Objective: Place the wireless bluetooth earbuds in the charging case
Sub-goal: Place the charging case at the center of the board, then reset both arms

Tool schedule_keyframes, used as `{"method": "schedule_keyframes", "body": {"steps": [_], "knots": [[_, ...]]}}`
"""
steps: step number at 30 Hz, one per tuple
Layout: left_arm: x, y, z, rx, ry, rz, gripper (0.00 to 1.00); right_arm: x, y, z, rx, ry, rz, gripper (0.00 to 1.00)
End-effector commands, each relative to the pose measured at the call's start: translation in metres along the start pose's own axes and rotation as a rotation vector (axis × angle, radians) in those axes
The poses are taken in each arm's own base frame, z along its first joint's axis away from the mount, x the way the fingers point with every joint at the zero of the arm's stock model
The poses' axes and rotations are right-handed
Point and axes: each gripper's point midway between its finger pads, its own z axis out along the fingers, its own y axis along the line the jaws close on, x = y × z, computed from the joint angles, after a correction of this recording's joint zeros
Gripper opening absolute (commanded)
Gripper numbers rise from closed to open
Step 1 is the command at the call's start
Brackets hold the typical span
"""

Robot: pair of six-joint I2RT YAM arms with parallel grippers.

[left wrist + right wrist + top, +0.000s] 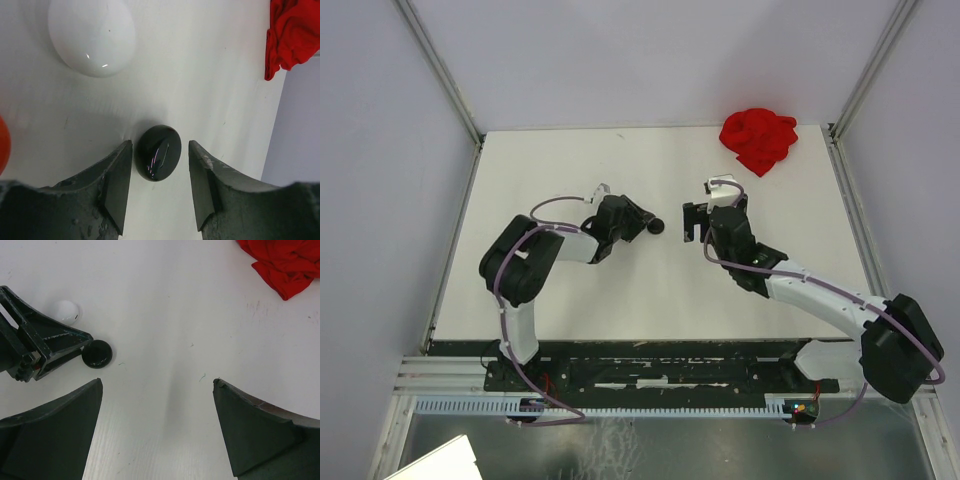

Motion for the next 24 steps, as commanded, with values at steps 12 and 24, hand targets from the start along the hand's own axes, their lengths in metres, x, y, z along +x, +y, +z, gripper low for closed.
{"method": "schedule_keyframes", "body": {"steps": [12,24], "knots": [[-0.08,-0.047,-0.116,-0.012,-0.27,0.173,0.62,0.009,-0.026,-0.034,0.115,0.143,0.127,1.0],[-0.122,-0.03,-0.205,-0.051,-0.488,0.197,0.71,-0.004,-0.062,-0.08,0.227,0.059,0.368,0.99]]}}
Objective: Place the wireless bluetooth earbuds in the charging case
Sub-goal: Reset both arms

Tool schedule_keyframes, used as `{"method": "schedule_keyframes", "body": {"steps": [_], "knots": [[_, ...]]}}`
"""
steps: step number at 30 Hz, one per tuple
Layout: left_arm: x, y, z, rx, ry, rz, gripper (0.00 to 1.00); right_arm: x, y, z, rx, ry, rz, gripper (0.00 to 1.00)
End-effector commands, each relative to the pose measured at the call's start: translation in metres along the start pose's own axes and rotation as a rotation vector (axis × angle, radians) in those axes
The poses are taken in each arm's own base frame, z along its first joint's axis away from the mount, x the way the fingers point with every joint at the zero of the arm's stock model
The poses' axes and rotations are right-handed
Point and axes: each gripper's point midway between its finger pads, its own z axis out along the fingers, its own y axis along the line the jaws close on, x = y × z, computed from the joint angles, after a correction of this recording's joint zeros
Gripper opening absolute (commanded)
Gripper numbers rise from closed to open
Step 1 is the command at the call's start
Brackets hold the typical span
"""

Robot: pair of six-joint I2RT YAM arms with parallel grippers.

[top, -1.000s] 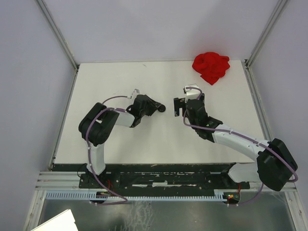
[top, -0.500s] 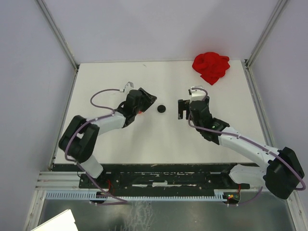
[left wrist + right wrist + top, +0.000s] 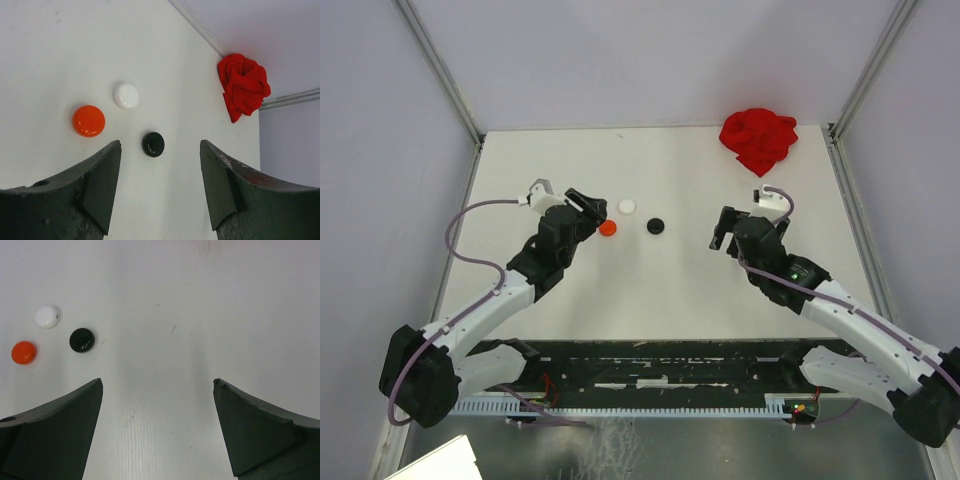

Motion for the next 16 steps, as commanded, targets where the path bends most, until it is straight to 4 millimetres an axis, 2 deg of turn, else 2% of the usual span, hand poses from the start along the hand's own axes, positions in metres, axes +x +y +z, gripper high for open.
{"method": "schedule_keyframes", "body": {"steps": [1,8,13,16], "knots": [[-0.027,0.017,-0.018,-0.061,-0.106,0.06,0.71,-0.019,-0.016,-0.018,0.041,-0.065,0.122,0.99],[-0.044,0.023,-0.031,-0.08,-0.171,0.032,0.72,-0.023,-0.038,-0.028,0.127,-0.079,0.153,0.99],[-0.043,0.026,-0.032,-0.085,-0.175,-0.001,0.72,-0.021,-0.05,-0.031,0.177,-0.092,0.148,1.0],[-0.044,0.027,-0.034,-0.083,-0.184,-0.008,0.72,-0.021,-0.054,-0.031,0.186,-0.116,0.208,0.99]]}}
